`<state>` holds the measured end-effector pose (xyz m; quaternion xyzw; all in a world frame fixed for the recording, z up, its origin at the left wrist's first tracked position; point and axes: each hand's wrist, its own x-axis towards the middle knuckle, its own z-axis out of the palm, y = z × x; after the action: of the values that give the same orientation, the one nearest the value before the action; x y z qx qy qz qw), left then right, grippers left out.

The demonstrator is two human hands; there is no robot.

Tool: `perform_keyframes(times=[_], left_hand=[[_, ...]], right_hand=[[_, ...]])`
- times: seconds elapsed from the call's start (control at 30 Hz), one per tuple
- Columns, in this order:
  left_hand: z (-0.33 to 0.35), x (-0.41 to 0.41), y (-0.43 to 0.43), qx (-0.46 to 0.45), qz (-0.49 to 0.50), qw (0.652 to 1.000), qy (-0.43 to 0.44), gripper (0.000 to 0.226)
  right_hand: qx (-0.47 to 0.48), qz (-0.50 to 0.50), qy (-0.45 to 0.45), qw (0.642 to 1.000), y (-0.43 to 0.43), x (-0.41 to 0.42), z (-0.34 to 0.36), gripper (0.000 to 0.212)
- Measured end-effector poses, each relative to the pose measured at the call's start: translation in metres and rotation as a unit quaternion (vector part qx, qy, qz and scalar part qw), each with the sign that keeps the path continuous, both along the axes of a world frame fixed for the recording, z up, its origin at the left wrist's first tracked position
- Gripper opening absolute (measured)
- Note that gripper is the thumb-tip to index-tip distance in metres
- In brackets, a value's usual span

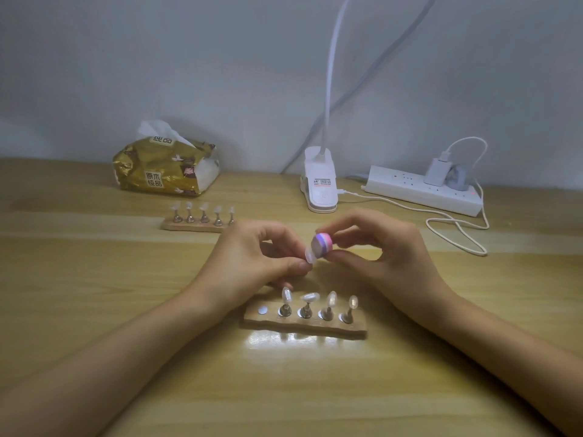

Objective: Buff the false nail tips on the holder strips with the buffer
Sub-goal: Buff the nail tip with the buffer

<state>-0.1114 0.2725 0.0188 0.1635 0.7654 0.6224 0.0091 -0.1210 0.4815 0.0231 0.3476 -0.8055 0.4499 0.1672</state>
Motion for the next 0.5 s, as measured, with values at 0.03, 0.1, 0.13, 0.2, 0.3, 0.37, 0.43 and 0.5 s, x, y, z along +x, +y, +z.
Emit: perform_keyframes(times=[0.03,0.1,0.13,0.2,0.3,0.37,0.43,0.5], left_hand=[[-0.0003,-0.0002,0.0,-0.008,0.002,1.0,0.006,0.022],[-0.0008,-0.0006,-0.0003,-0.026,0.007,0.999,0.018,0.019],[-0.0009,-0.0007,-0.0004,-0.03,0.01,0.999,0.021,0.019],[-0.0006,-0.0005,-0.0001,-0.021,0.009,1.0,0.018,0.023],[-0.0002,0.0,-0.0001,-0.024,0.008,0.999,0.02,0.025],[-0.0003,0.0006,-0.0002,-0.028,0.008,0.999,0.024,0.023],[0.0004,0.0013,0.0004,-0.018,0.008,1.0,0.019,0.024],[0.001,0.001,0.0005,-0.021,0.009,1.0,0.021,0.027]], right_hand=[[-0.004,0.0,0.018,1.0,-0.0001,0.0006,0.0003,0.021],[0.014,0.005,0.009,1.0,-0.0022,0.0009,-0.0004,0.02],[0.022,0.005,-0.017,1.0,-0.0032,0.0014,-0.0008,0.019],[0.009,-0.005,-0.036,0.999,-0.0036,0.002,-0.0015,0.017],[0.003,-0.007,0.011,1.0,-0.0046,0.0031,-0.0006,0.02],[0.017,0.001,-0.014,1.0,-0.0051,0.0038,-0.0005,0.016],[0.015,-0.003,0.006,1.0,-0.0047,0.0041,-0.0005,0.015],[0.019,-0.004,0.041,0.999,-0.0048,0.0031,-0.0003,0.015]])
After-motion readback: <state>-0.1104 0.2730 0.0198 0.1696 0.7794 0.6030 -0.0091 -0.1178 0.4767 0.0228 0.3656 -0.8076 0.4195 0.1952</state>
